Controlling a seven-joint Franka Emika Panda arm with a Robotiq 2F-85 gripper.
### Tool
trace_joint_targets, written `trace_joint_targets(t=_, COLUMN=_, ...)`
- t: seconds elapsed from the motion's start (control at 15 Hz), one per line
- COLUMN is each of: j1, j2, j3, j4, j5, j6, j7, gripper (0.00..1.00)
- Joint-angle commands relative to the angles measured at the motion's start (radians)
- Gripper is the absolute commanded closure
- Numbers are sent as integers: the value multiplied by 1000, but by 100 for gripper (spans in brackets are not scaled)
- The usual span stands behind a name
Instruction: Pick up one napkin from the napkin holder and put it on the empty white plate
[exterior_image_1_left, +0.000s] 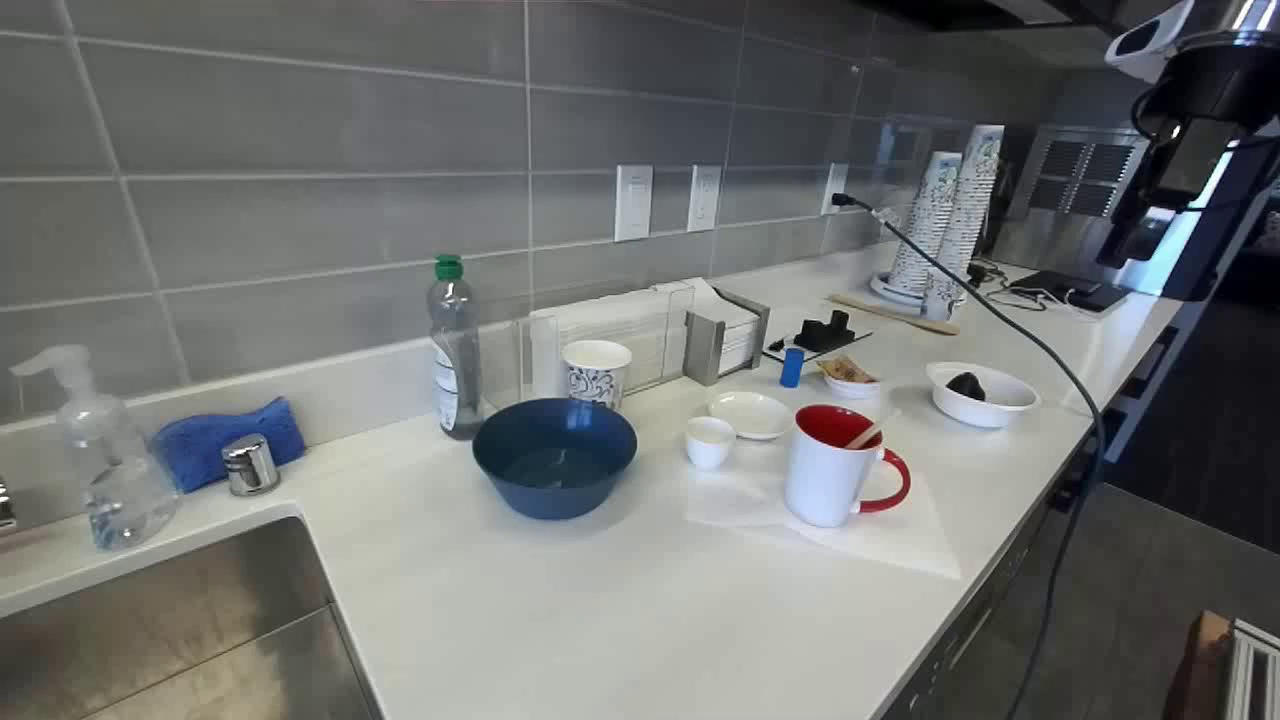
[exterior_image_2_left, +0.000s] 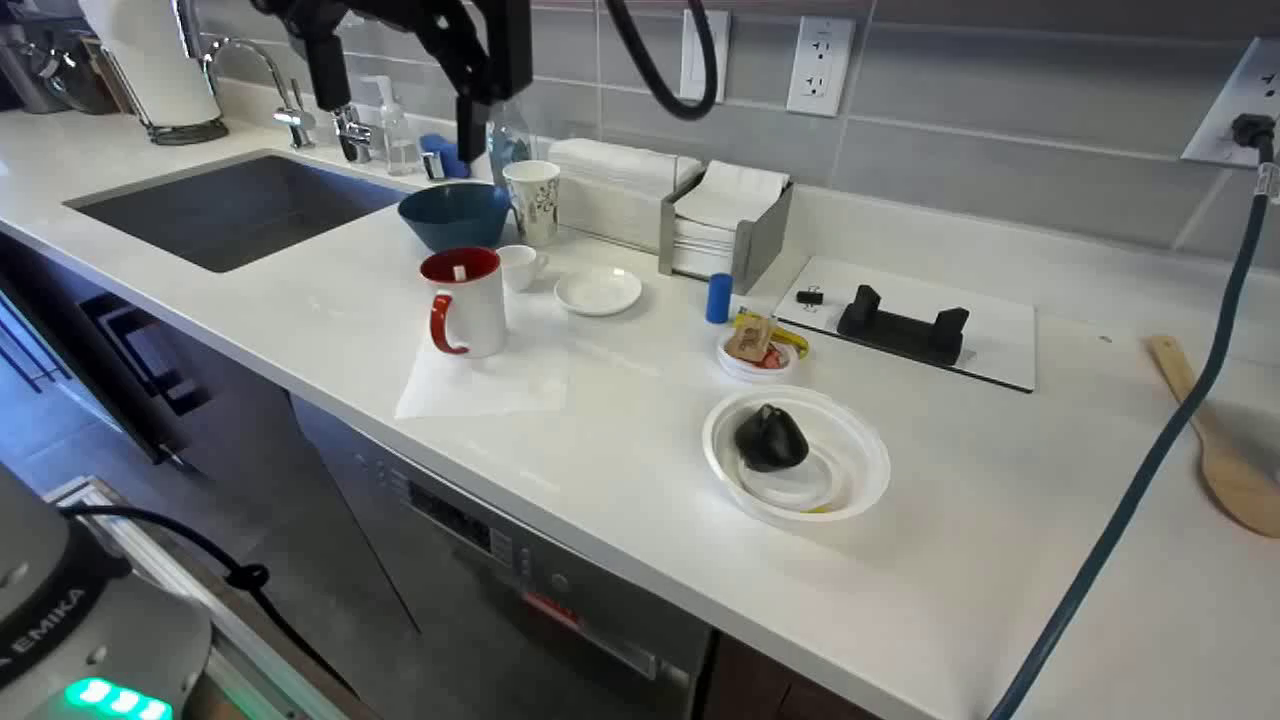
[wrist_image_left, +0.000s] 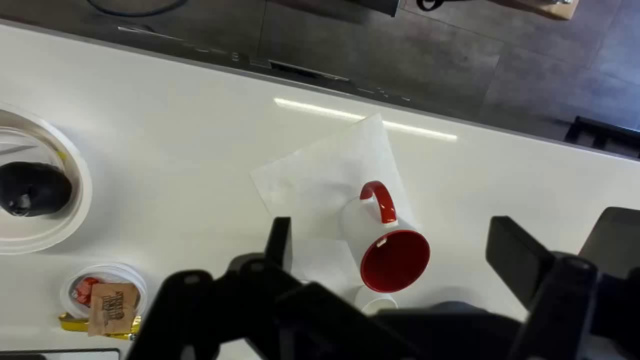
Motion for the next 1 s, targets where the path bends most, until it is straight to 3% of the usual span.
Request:
trace_joint_targets(t=0.0, j1=-18, j2=7, j3=14, j4=1, j5=11, j6=-1, j7=-11, gripper=0)
trace_joint_targets(t=0.53, j1=-18, j2=7, j3=14, j4=1, j5=11, j6=-1, j7=-11, gripper=0)
trace_joint_targets(t=0.93, j1=42, j2=166, j3=68, j4=63, j5=86, j6=291, j7=56, gripper=0)
